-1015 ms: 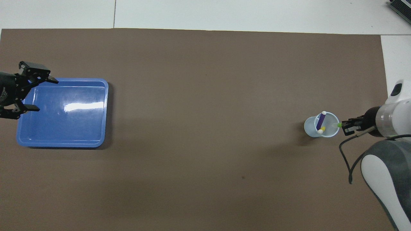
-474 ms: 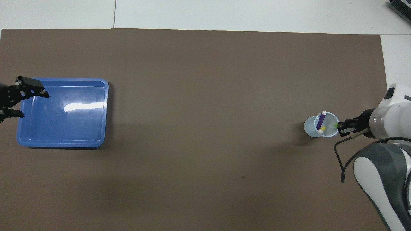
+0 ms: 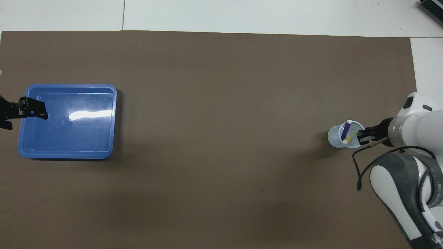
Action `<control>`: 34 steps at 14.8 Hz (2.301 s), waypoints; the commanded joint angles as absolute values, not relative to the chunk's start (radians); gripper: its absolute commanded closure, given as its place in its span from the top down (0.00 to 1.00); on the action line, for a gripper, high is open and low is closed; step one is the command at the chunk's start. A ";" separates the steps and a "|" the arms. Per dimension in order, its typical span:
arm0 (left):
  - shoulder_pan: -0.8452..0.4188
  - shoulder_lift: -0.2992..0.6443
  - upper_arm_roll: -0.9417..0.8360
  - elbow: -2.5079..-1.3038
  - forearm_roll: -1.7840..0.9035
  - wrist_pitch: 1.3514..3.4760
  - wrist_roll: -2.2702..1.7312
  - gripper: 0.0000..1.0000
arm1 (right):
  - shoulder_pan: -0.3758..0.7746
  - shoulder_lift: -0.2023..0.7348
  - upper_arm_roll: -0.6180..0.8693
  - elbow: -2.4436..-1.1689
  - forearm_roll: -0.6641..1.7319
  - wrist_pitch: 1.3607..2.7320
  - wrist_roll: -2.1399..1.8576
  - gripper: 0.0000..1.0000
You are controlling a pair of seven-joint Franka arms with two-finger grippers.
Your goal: Transfer and insert pens with both arms
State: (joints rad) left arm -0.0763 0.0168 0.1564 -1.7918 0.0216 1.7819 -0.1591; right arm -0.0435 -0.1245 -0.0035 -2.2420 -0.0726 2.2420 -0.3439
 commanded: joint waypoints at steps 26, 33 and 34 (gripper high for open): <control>-0.043 0.014 0.087 -1.709 -0.061 1.687 0.032 1.00 | -0.064 -0.034 0.012 -2.033 -0.094 2.082 -0.258 1.00; -0.048 0.008 0.087 -1.723 -0.061 1.698 0.028 1.00 | -0.057 -0.020 0.012 -1.875 -0.072 1.944 -0.255 1.00; -0.049 0.008 0.087 -1.717 -0.061 1.691 0.023 1.00 | -0.057 -0.018 0.012 -1.849 -0.066 1.915 -0.255 1.00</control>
